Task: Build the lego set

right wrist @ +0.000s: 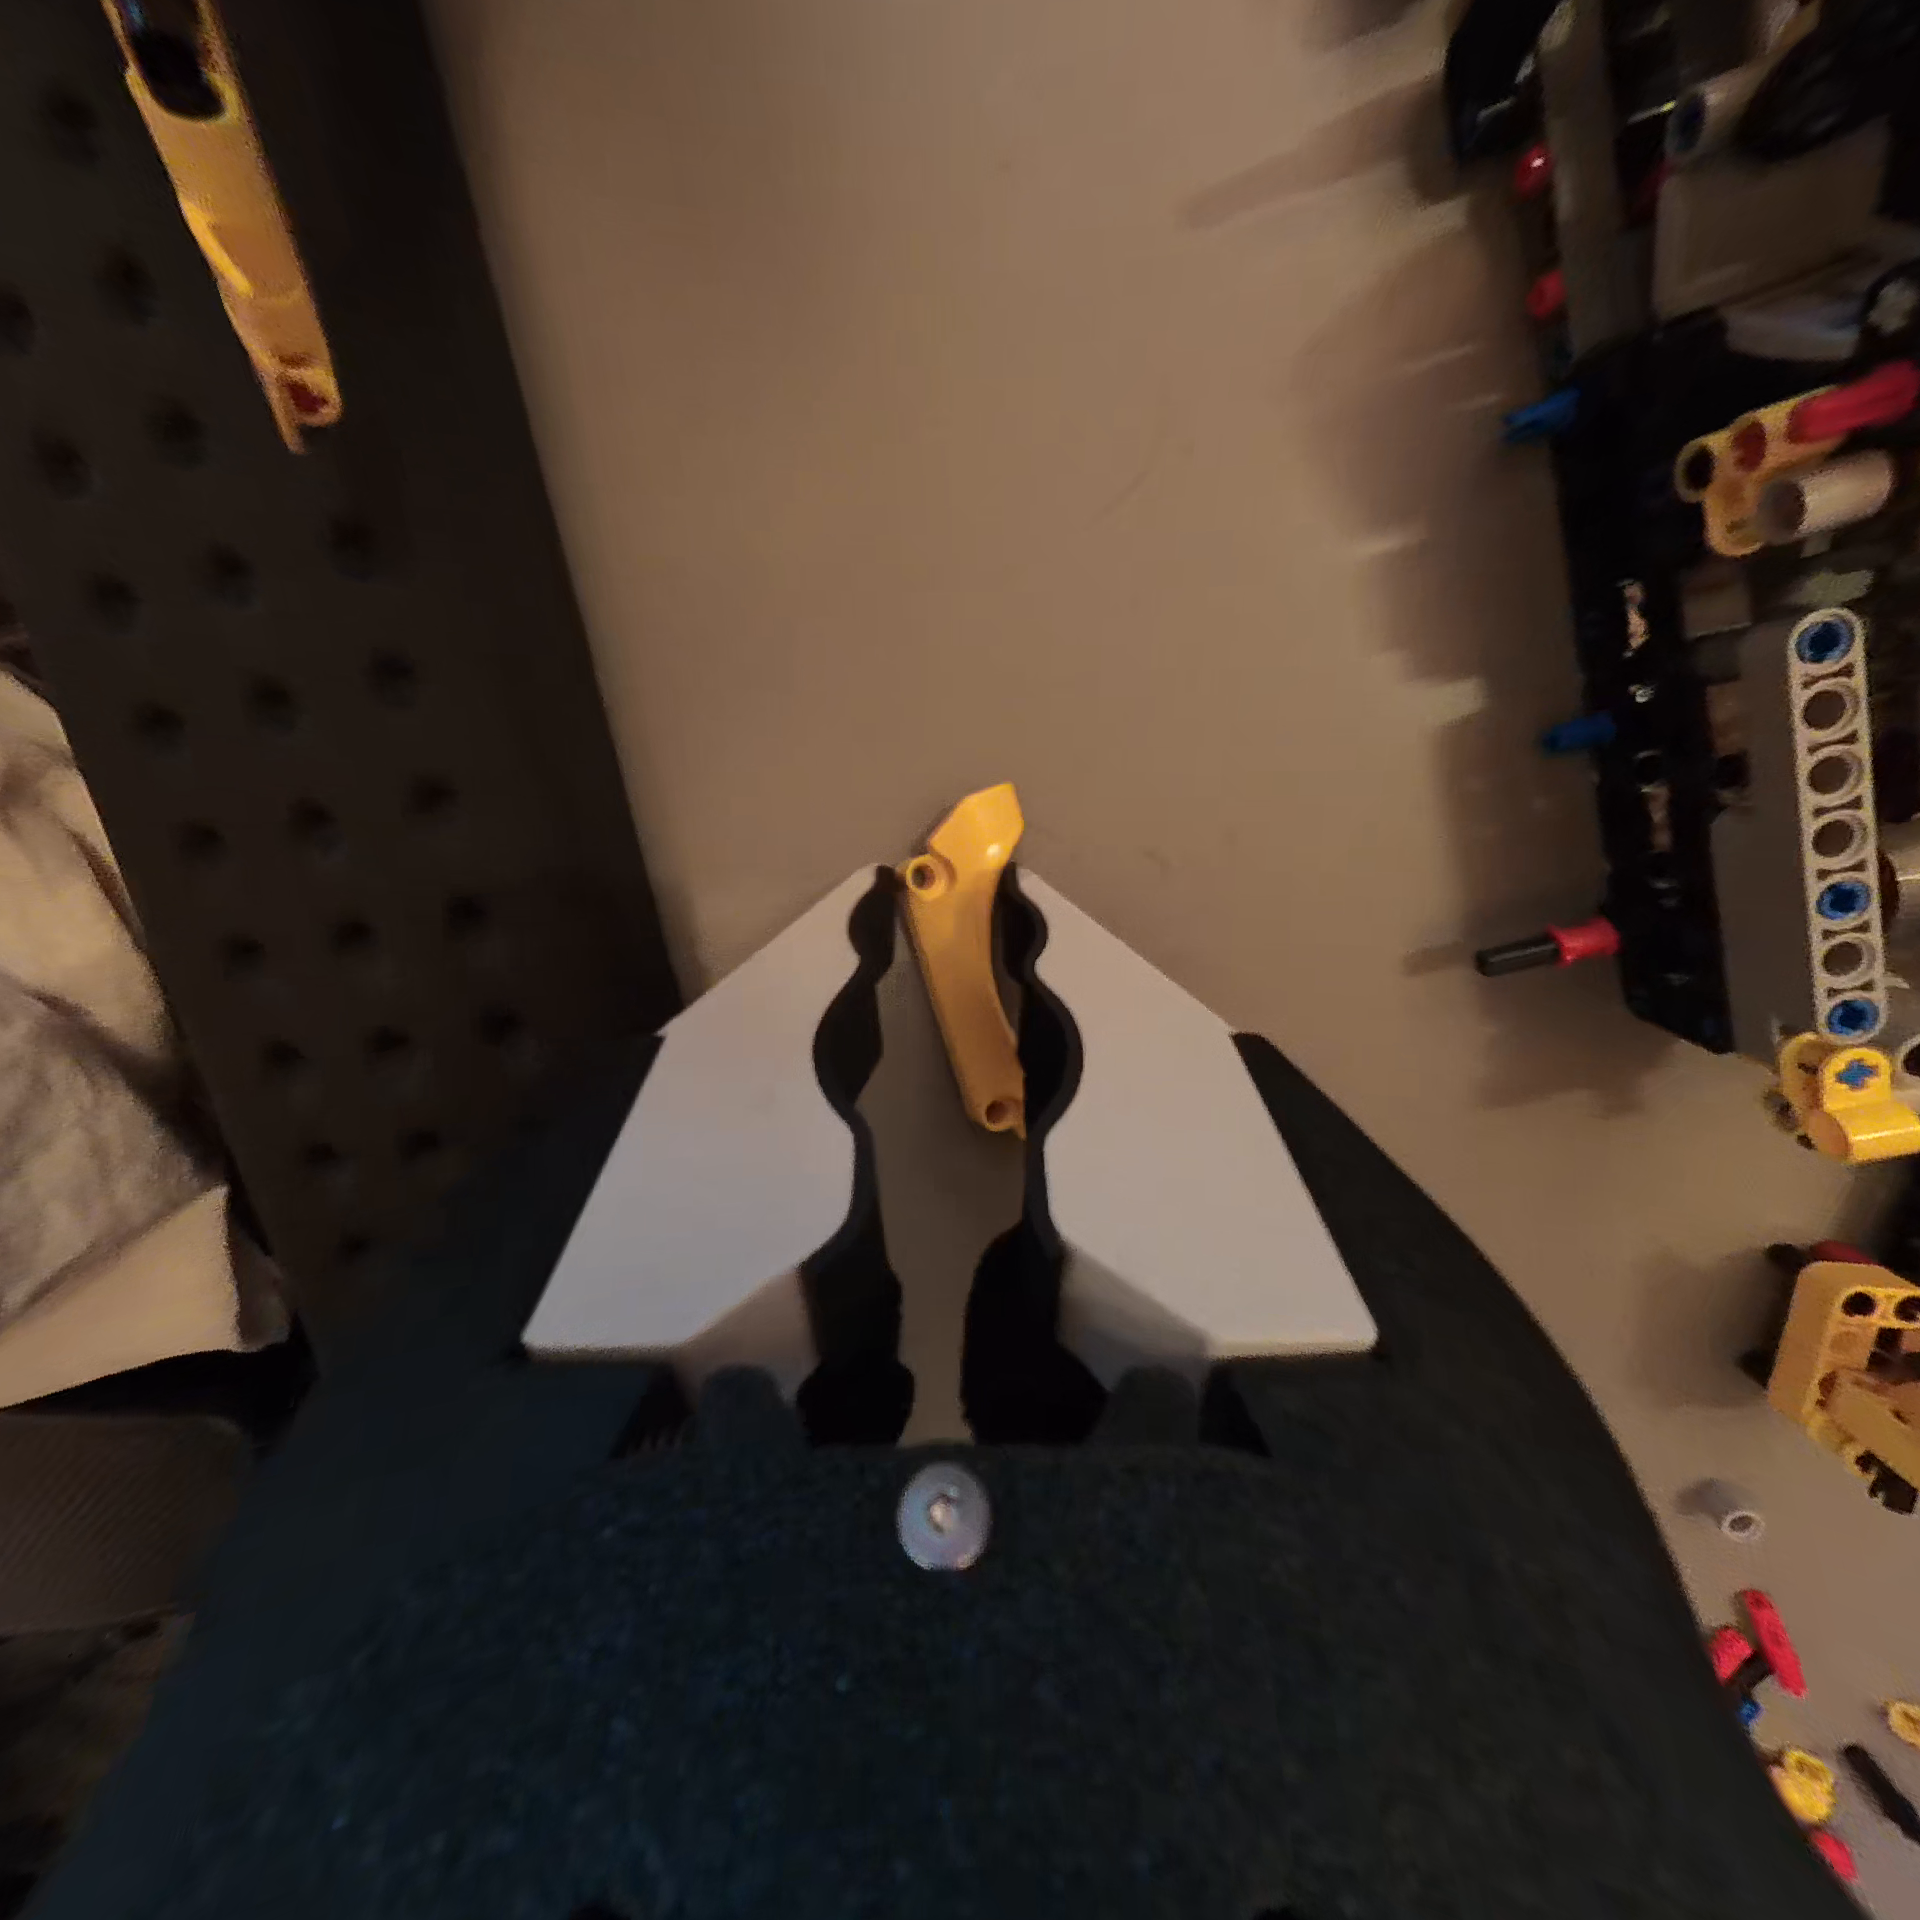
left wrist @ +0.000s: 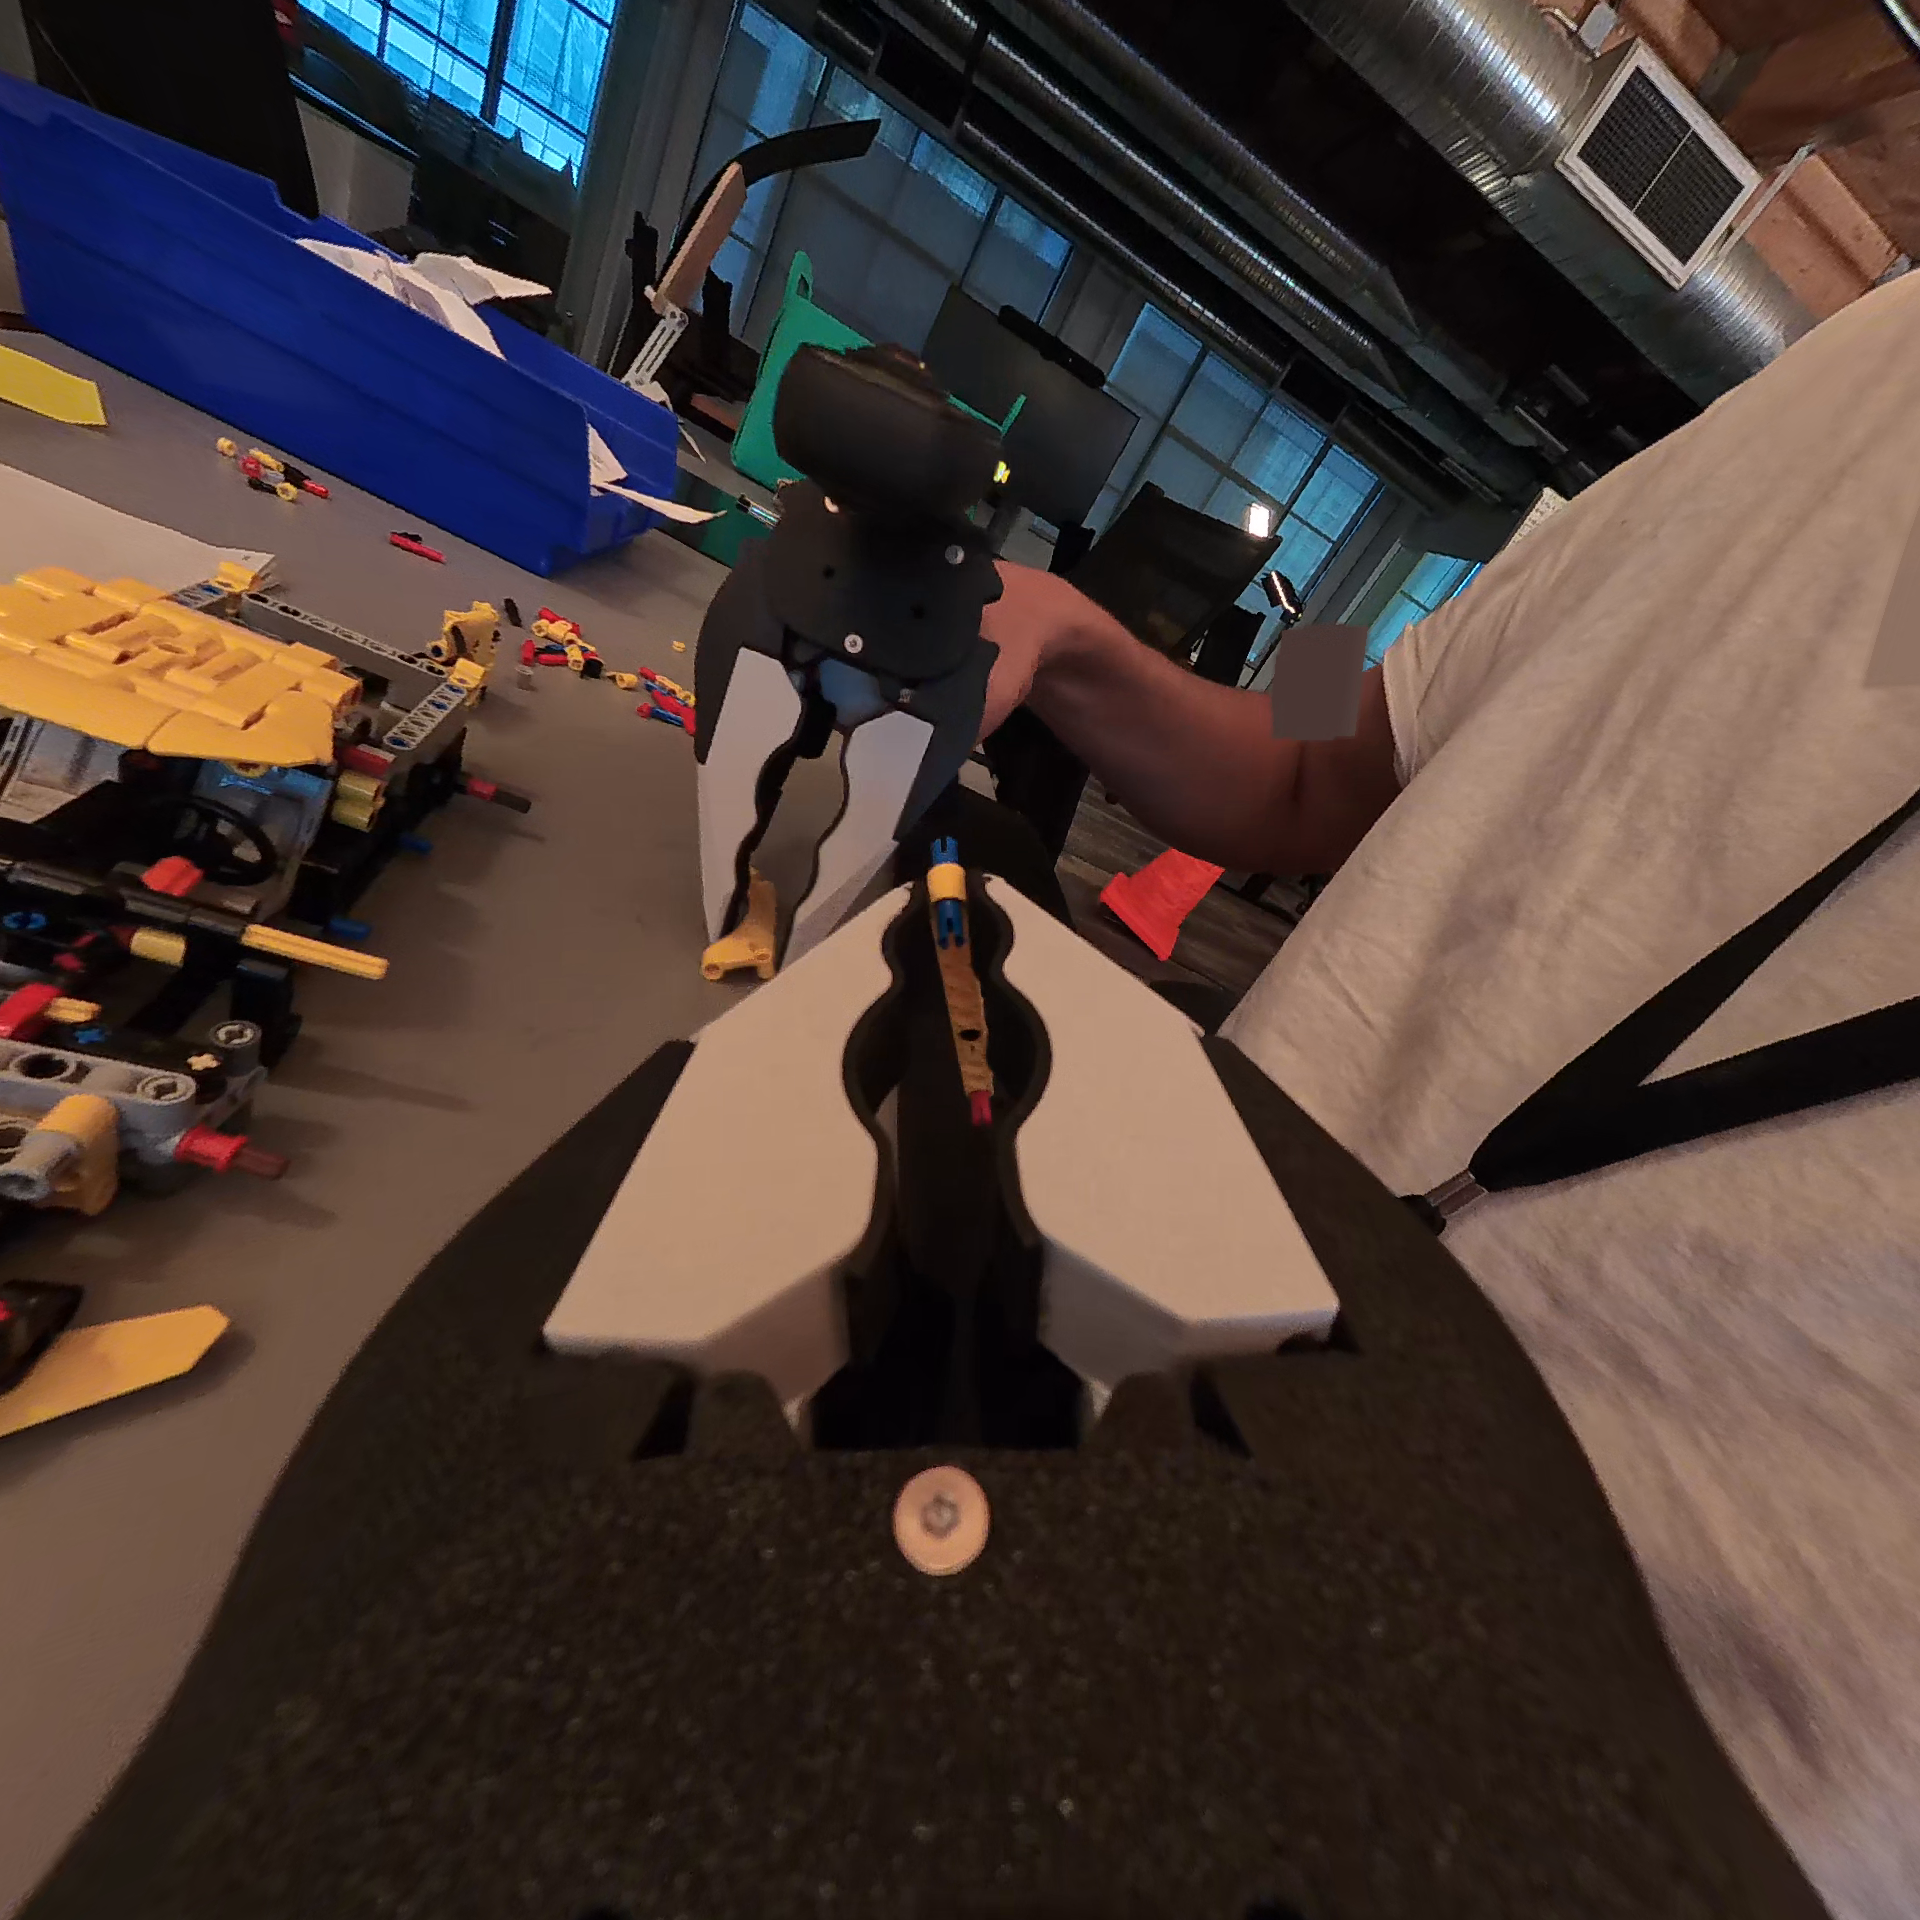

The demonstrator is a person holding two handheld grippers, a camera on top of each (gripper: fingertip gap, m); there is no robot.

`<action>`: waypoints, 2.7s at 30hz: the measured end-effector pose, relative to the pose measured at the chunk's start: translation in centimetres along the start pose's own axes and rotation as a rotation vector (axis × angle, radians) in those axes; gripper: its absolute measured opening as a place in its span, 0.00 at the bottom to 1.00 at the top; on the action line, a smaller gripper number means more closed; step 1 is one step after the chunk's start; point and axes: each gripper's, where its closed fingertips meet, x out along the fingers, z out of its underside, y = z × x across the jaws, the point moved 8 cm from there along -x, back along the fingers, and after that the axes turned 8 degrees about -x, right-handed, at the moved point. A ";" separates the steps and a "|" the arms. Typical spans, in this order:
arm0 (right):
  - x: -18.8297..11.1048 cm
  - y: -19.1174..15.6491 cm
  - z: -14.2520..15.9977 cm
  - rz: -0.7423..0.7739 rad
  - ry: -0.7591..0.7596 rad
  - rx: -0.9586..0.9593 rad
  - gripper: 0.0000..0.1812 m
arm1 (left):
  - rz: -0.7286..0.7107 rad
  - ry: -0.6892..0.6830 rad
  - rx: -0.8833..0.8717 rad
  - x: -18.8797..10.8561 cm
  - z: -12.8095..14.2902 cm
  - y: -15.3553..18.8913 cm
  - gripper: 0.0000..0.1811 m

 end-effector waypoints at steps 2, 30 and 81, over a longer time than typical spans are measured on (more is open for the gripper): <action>0.0 -0.2 -0.2 0.014 -0.023 -0.031 0.10 | -0.003 0.002 -0.001 0.0 0.0 0.0 0.03; -3.4 -1.5 -7.9 -0.064 0.985 0.317 0.08 | -0.201 0.055 0.196 -0.6 -0.4 0.3 0.04; -0.8 -1.5 -6.0 -0.575 1.065 0.205 0.03 | 0.009 0.041 0.086 -0.1 -0.4 0.9 0.04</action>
